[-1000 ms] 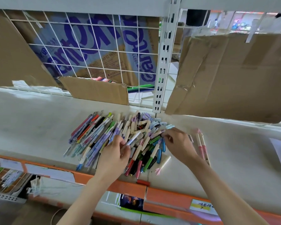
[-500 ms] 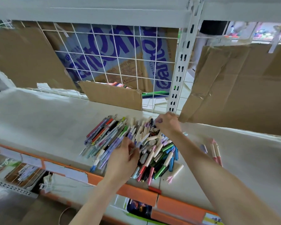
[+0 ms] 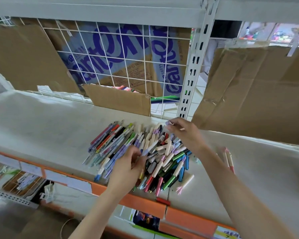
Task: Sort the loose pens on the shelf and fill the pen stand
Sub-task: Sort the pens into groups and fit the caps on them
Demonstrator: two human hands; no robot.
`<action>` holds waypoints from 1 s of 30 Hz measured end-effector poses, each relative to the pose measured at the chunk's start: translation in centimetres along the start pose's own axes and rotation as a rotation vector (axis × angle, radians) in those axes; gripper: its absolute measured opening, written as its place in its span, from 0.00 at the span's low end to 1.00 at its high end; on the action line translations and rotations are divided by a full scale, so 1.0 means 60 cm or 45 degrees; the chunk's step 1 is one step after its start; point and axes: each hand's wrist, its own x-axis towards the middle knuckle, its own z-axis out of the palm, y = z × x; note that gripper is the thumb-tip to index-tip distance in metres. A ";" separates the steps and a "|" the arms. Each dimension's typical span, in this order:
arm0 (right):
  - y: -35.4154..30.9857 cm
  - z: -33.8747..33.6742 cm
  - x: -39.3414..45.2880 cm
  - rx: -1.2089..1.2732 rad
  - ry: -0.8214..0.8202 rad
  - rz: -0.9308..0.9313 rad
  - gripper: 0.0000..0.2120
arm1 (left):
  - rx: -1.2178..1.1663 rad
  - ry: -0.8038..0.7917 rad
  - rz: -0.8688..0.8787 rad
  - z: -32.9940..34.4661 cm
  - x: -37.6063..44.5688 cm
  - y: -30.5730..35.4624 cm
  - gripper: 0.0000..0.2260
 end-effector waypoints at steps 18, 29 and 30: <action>0.017 -0.014 -0.062 0.419 -0.193 -0.036 0.11 | -0.191 0.025 0.071 -0.001 -0.007 0.018 0.04; 0.008 -0.016 -0.073 0.462 -0.257 -0.049 0.12 | -0.167 0.004 0.067 0.002 -0.010 0.022 0.05; 0.006 -0.016 -0.074 0.476 -0.258 -0.046 0.12 | -0.169 -0.010 0.067 0.002 -0.011 0.022 0.05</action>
